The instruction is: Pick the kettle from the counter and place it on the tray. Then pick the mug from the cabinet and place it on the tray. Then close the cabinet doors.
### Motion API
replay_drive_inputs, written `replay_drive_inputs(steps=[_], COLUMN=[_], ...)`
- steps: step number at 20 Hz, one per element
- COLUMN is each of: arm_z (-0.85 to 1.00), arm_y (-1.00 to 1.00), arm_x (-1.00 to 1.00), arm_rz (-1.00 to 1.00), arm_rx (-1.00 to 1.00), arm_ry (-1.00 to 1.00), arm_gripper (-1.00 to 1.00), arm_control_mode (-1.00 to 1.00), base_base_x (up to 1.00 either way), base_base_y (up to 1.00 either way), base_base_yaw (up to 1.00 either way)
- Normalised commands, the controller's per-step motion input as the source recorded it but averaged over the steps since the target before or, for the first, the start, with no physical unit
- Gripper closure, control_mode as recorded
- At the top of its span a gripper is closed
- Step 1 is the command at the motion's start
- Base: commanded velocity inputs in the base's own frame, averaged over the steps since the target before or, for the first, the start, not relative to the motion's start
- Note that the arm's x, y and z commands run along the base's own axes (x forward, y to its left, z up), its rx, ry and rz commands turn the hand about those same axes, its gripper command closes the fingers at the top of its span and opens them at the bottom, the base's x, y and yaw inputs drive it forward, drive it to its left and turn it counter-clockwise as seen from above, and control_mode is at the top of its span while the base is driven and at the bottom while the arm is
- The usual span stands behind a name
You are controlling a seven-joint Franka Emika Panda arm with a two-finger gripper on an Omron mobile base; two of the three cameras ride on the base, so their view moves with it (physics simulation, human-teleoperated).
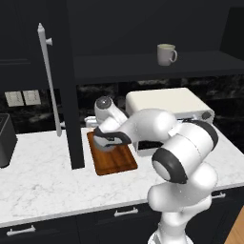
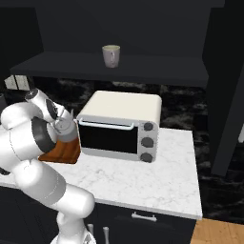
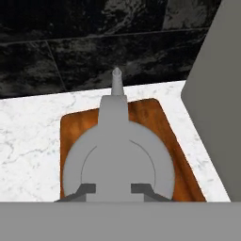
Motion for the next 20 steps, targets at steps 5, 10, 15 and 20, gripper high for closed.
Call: replay_drive_inputs(steps=[5, 10, 15, 20], arm_z=[-0.19, -0.31, -0.27, 0.00], arm_y=[0.00, -0.07, -0.23, -0.23], arm_x=[0.17, 0.00, 0.00, -0.01], arm_rz=[0.03, 0.00, 0.00, 0.00], arm_rx=[-0.02, -0.09, -0.10, 0.00], arm_ry=[0.00, 0.00, -0.01, -0.03], arm_gripper=[1.00, -1.00, -1.00, -1.00], arm_control_mode=[-1.00, -1.00, -1.00, -1.00], base_base_x=[0.00, 0.00, 0.00, 0.00], base_base_y=[0.00, 0.00, 0.00, 0.00], base_base_yaw=[0.00, 0.00, 0.00, 0.00])
